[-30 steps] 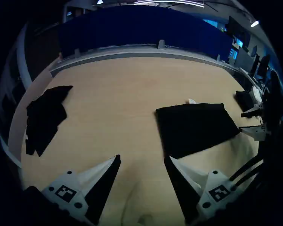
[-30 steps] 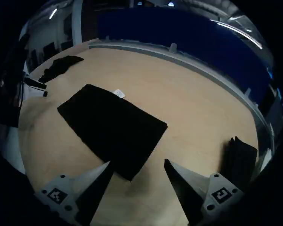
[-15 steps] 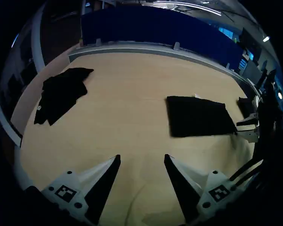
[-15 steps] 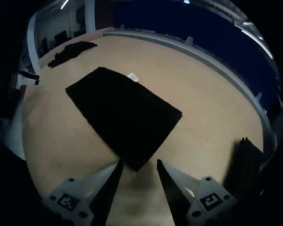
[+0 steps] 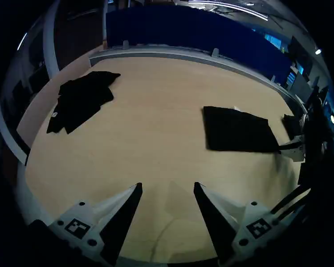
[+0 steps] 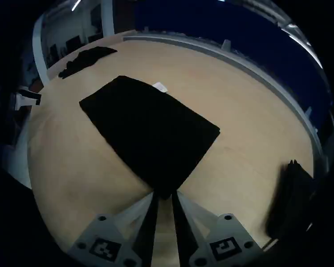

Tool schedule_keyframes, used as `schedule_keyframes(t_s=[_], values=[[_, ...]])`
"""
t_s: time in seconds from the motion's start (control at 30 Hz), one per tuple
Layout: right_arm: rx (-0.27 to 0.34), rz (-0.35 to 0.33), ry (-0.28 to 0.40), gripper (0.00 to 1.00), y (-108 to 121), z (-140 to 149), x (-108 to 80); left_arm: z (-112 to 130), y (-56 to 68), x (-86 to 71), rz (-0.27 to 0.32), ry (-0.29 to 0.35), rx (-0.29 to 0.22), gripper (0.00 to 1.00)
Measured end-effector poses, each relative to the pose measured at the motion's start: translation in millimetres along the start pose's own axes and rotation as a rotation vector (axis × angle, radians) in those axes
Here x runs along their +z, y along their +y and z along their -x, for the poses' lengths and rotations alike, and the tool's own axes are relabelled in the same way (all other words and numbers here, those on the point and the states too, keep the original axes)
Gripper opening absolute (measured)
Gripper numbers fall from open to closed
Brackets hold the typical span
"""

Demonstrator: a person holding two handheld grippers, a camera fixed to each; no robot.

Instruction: Fold towel

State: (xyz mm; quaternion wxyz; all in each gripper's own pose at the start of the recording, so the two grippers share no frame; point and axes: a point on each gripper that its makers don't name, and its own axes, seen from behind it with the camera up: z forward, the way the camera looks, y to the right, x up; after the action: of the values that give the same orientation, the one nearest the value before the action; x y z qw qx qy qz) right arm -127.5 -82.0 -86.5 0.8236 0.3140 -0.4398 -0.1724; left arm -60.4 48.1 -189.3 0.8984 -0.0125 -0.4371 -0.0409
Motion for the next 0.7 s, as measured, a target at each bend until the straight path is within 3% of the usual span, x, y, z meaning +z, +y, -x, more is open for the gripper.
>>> schedule_keyframes(t_s=[0.1,0.2,0.5,0.7], values=[[-0.003,-0.004,0.008,0.09,-1,-3,-0.2,0,-0.3,-1.7,0.0,0.0,-0.002,0.85],[-0.016,-0.006,0.01,0.06,-2,-6,-0.9,0,-0.1,-3.5,0.002,0.001,-0.007,0.85],[-0.017,-0.001,0.036,0.05,1,-18,-4.5,1,-0.8,-8.2,0.006,0.004,-0.015,0.85],[-0.014,0.007,0.09,0.05,4,-49,-16.4,-2,-1.5,-11.8,0.009,0.013,-0.027,0.85]])
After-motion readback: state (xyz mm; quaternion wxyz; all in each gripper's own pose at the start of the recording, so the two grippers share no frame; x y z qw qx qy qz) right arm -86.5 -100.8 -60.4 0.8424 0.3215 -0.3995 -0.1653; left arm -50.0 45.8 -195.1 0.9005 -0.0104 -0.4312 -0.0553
